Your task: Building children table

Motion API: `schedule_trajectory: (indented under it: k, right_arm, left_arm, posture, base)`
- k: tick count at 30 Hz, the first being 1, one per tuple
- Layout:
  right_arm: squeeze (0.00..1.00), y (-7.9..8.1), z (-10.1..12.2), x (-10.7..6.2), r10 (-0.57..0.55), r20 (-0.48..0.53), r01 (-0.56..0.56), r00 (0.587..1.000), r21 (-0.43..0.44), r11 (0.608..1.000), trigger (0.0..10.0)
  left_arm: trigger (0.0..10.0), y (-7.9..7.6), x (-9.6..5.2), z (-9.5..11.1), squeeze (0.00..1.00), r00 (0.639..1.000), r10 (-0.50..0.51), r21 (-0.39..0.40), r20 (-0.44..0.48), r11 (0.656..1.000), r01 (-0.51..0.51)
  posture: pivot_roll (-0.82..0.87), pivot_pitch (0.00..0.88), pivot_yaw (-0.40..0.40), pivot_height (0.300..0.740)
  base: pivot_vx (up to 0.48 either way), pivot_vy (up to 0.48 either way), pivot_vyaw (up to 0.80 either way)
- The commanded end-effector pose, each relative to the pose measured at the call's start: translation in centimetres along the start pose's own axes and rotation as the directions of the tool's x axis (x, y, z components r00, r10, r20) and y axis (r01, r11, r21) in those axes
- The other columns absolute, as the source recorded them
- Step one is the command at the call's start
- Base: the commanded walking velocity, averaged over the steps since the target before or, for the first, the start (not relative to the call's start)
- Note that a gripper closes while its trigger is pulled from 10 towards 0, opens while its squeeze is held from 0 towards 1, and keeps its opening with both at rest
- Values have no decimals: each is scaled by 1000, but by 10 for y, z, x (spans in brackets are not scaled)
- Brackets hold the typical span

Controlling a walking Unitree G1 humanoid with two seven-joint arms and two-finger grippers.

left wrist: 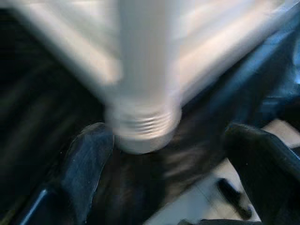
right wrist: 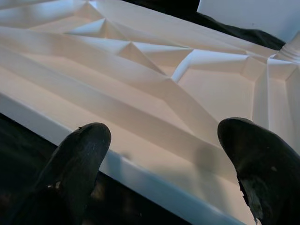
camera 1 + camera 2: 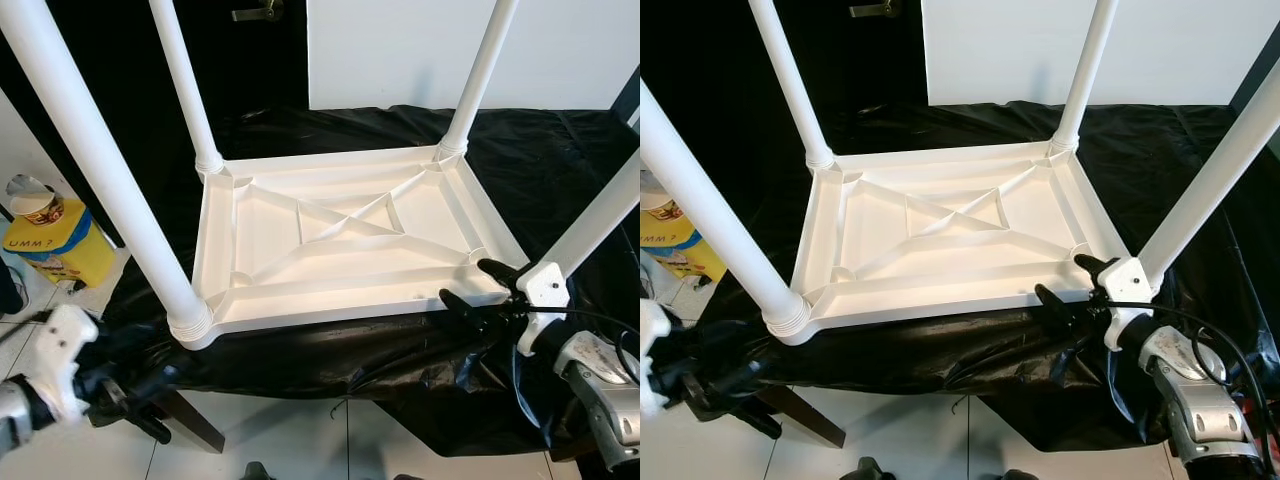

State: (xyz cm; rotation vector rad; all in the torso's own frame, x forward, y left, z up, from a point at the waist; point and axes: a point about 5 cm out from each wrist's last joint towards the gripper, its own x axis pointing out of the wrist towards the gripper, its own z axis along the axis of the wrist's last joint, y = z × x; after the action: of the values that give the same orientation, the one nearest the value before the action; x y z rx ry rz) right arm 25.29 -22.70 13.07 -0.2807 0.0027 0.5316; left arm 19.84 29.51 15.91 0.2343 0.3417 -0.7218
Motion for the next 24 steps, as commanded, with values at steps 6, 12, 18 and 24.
schedule_trajectory:
  k: [6, 12, 18, 24]
  right_arm:
    - [0, 6, 5, -4, 33, -33, -34, 999, -14, 999, 10000]
    - [0, 18, 7, -7, 74, -39, -73, 996, 31, 997, 10000]
    - [0, 29, 4, -18, 141, -63, -132, 988, 129, 983, 10000]
    - [0, 41, -9, -40, 190, -111, -157, 976, 252, 955, 10000]
  left_arm:
    - [10000, 65, -4, -10, 0, 949, 314, -20, 4, 949, -314]
    - [10000, 98, 1, 3, 0, 861, 502, -22, 79, 865, -502]
    - [10000, 120, 2, 13, 0, 797, 594, -68, 110, 805, -590]
    - [10000, 135, 23, 30, 0, 757, 629, -134, 177, 777, -615]
  posture:
    - [-27, 36, 13, 740]
    - [-38, 35, 18, 740]
    - [-60, 36, 25, 740]
    - [-87, 45, 31, 740]
  base:
    - [0, 0, 0]
    - [0, 0, 0]
    - [0, 0, 0]
    - [0, 0, 0]
